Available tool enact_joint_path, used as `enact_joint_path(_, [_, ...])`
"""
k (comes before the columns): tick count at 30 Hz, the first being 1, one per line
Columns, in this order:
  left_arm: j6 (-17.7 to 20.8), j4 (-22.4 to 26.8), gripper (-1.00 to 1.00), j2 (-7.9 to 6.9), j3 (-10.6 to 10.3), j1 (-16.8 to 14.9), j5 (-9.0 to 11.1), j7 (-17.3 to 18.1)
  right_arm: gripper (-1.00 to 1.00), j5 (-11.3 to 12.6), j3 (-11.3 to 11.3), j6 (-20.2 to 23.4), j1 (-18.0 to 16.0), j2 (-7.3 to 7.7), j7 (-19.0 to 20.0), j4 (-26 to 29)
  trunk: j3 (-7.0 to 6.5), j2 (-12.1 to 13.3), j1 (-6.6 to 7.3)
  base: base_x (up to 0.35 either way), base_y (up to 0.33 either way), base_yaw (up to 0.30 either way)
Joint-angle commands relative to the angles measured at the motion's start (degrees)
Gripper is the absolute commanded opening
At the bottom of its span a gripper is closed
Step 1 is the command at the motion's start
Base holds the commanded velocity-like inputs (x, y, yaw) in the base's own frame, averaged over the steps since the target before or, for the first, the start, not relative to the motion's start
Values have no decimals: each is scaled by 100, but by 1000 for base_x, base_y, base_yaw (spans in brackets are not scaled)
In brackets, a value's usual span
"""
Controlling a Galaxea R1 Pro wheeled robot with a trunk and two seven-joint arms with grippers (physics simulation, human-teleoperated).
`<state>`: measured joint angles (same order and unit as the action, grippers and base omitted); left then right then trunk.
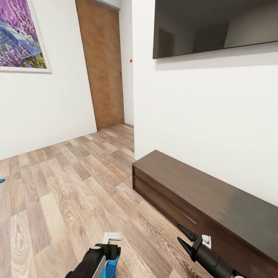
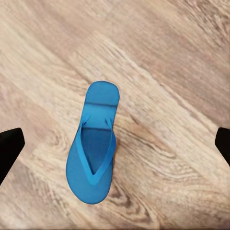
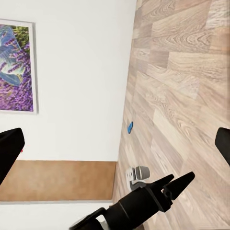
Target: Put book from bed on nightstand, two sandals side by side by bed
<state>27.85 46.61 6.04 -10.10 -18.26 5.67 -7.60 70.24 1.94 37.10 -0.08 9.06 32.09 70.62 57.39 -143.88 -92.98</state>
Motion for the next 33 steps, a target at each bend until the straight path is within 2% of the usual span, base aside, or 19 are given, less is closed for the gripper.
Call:
enact_joint_path(1, [37,10,100,-6,-20,-5,51,-49,100,34,8,43,-1,0,-7,3,6,-3,1,0,0,0])
enact_joint_path(5, [63,15,100,3,-62,-10,27,-53,100,34,12,47,-1,10,-5,10,6,-3,1,0,0,0])
enact_joint_path(9, [112,14,100,5,-192,-10,23,-57,100,35,16,74,-1,81,-2,19,6,-3,1,0,0,0])
enact_joint_path(11, [292,30,100,4,-227,-11,22,-57,100,38,17,134,-1,128,-2,21,6,-3,1,0,0,0])
enact_joint_path(14, [912,116,100,3,-275,-10,26,-27,100,41,17,275,-1,182,0,22,6,-3,1,0,0,0])
enact_joint_path(18, [1158,203,100,17,-305,-11,33,1,100,42,17,353,-1,198,1,22,6,-3,1,0,0,0])
enact_joint_path(23, [1199,222,100,25,-316,-10,32,-11,100,42,17,373,-1,201,1,22,6,-3,1,0,0,0])
enact_joint_path(33, [1123,215,100,17,-301,-10,41,-6,100,42,17,377,-1,202,-1,22,227,-16,-25,0,0,0])
